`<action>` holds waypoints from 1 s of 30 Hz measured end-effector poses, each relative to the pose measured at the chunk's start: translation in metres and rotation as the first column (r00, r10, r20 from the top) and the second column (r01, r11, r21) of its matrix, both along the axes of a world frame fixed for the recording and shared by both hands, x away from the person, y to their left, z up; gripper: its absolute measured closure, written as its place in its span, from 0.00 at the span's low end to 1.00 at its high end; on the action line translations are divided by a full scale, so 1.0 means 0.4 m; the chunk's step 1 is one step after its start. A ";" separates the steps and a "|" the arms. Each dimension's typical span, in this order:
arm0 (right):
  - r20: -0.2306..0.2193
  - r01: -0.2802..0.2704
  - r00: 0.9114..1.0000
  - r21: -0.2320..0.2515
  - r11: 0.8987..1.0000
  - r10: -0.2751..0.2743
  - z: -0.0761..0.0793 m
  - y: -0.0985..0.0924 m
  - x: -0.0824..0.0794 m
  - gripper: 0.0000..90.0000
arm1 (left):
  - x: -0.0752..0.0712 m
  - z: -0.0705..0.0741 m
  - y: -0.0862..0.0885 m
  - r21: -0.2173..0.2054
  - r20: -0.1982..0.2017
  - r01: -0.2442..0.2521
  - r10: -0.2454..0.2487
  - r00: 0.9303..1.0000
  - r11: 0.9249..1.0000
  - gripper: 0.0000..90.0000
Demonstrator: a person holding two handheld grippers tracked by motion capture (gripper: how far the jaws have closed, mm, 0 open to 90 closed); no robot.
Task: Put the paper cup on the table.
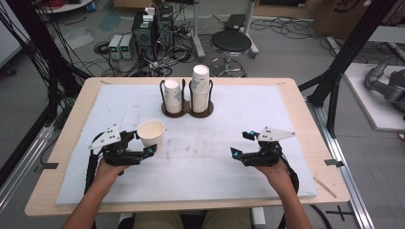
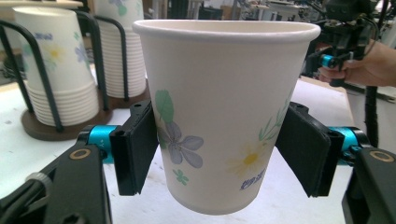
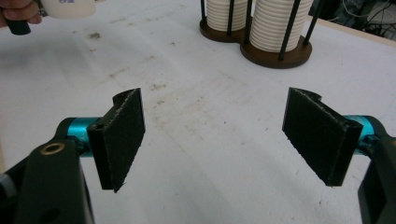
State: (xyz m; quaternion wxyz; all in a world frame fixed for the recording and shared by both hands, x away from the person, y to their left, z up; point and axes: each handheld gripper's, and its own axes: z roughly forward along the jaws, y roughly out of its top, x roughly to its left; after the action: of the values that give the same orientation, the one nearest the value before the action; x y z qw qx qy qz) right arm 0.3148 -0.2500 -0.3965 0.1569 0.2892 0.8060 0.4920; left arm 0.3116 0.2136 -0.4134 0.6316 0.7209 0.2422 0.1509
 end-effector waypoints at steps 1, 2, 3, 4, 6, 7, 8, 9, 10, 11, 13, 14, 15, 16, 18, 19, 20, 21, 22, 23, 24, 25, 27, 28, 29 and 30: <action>0.002 0.001 1.000 0.002 1.000 -0.001 0.000 0.001 -0.001 0.24 | 0.003 0.000 -0.001 0.004 0.012 -0.004 0.004 1.000 1.000 0.35; 0.003 0.002 1.000 0.001 1.000 -0.002 0.000 0.001 -0.001 0.24 | 0.009 0.000 -0.003 0.001 0.022 -0.003 0.003 1.000 1.000 0.35; -0.001 0.004 1.000 0.002 1.000 -0.004 0.000 0.000 -0.003 0.24 | 0.014 -0.001 -0.005 -0.001 0.028 -0.005 0.005 1.000 1.000 0.35; 0.000 0.005 1.000 0.000 1.000 -0.005 -0.001 0.000 -0.003 0.24 | 0.022 -0.002 -0.009 -0.006 0.028 -0.005 0.005 1.000 1.000 0.35; -0.003 0.005 1.000 0.004 1.000 -0.005 -0.002 -0.002 -0.005 0.24 | 0.034 -0.007 -0.018 -0.017 0.022 -0.013 0.014 1.000 1.000 0.35; 0.004 0.008 1.000 0.004 1.000 -0.008 -0.003 -0.003 -0.005 0.24 | 0.039 -0.010 -0.023 -0.020 0.018 -0.019 0.020 1.000 1.000 0.35; 0.002 0.007 1.000 0.004 1.000 -0.007 -0.004 -0.004 -0.005 0.24 | 0.046 -0.015 -0.031 -0.018 0.011 -0.031 0.031 0.999 0.999 0.34; -0.005 0.005 1.000 0.004 1.000 -0.005 -0.005 -0.004 -0.007 0.24 | 0.052 -0.020 -0.040 -0.017 0.005 -0.039 0.039 0.999 0.999 0.34; -0.004 0.003 1.000 0.001 1.000 -0.003 -0.005 -0.004 -0.007 0.24 | 0.056 -0.024 -0.045 -0.008 0.001 -0.041 0.041 0.999 0.999 0.34; -0.004 0.001 1.000 0.000 1.000 -0.001 -0.005 -0.004 -0.007 0.24 | 0.063 -0.029 -0.055 0.000 -0.004 -0.048 0.048 0.999 0.999 0.34; 0.006 0.000 1.000 -0.011 1.000 0.000 -0.005 -0.003 -0.009 0.24 | 0.072 -0.039 -0.070 0.004 -0.012 -0.055 0.055 0.998 0.998 0.34; 0.009 -0.002 1.000 -0.014 1.000 0.002 -0.006 -0.004 -0.011 0.24 | 0.076 -0.043 -0.078 0.007 -0.017 -0.058 0.058 0.998 0.998 0.34; 0.006 -0.001 1.000 -0.013 1.000 0.001 -0.006 -0.004 -0.013 0.24 | 0.079 -0.047 -0.083 0.010 -0.022 -0.061 0.061 0.998 0.998 0.34; 0.005 -0.002 1.000 -0.011 1.000 0.002 -0.006 -0.006 -0.013 0.24 | 0.084 -0.053 -0.091 0.014 -0.029 -0.061 0.062 0.998 0.998 0.34; 0.004 -0.001 1.000 -0.012 1.000 0.001 -0.007 -0.009 -0.014 0.24 | 0.089 -0.059 -0.102 0.031 -0.037 -0.060 0.062 0.997 0.998 0.34; 0.007 -0.001 1.000 -0.011 1.000 0.001 -0.007 -0.010 -0.015 0.24 | 0.092 -0.064 -0.111 0.040 -0.039 -0.059 0.060 0.997 0.997 0.34; 0.003 -0.003 1.000 -0.012 1.000 0.003 -0.006 -0.011 -0.017 0.24 | 0.094 -0.067 -0.117 0.048 -0.043 -0.055 0.057 0.997 0.997 0.34; 0.006 -0.002 1.000 -0.011 1.000 0.002 -0.005 -0.012 -0.017 0.24 | 0.095 -0.069 -0.122 0.054 -0.046 -0.055 0.058 0.997 0.997 0.34; 0.011 -0.002 1.000 -0.013 1.000 0.002 -0.005 -0.013 -0.018 0.24 | 0.096 -0.072 -0.128 0.060 -0.047 -0.054 0.057 0.997 0.997 0.34; 0.011 0.000 1.000 -0.011 1.000 0.000 -0.004 -0.013 -0.018 0.24 | 0.098 -0.076 -0.133 0.065 -0.051 -0.052 0.055 0.997 0.997 0.34; 0.010 -0.001 1.000 -0.010 1.000 0.001 -0.003 -0.014 -0.018 0.24 | 0.100 -0.079 -0.138 0.070 -0.056 -0.052 0.056 0.997 0.996 0.34; 0.013 0.000 1.000 -0.009 1.000 0.000 -0.003 -0.014 -0.018 0.24 | 0.103 -0.082 -0.142 0.084 -0.058 -0.052 0.057 0.997 0.995 0.34; 0.010 -0.001 1.000 -0.009 1.000 0.001 -0.003 -0.014 -0.018 0.24 | 0.107 -0.088 -0.148 0.100 -0.066 -0.053 0.059 0.996 0.994 0.34; 0.011 -0.001 1.000 -0.011 1.000 0.001 -0.003 -0.014 -0.018 0.24 | 0.109 -0.091 -0.151 0.114 -0.071 -0.055 0.063 0.995 0.992 0.34; 0.009 -0.002 1.000 -0.011 1.000 0.002 -0.004 -0.012 -0.018 0.24 | 0.110 -0.093 -0.155 0.121 -0.074 -0.060 0.069 0.995 0.991 0.34; 0.009 -0.001 1.000 -0.012 1.000 0.001 -0.004 -0.012 -0.018 0.24 | 0.111 -0.095 -0.157 0.136 -0.078 -0.059 0.070 0.994 0.989 0.34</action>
State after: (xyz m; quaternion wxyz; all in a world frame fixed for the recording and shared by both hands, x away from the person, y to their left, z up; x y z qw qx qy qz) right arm 0.3077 -0.2548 -0.3982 0.1620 0.2854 0.8083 0.4887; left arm 0.3560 0.1509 -0.4514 0.5661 0.7589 0.2808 0.1571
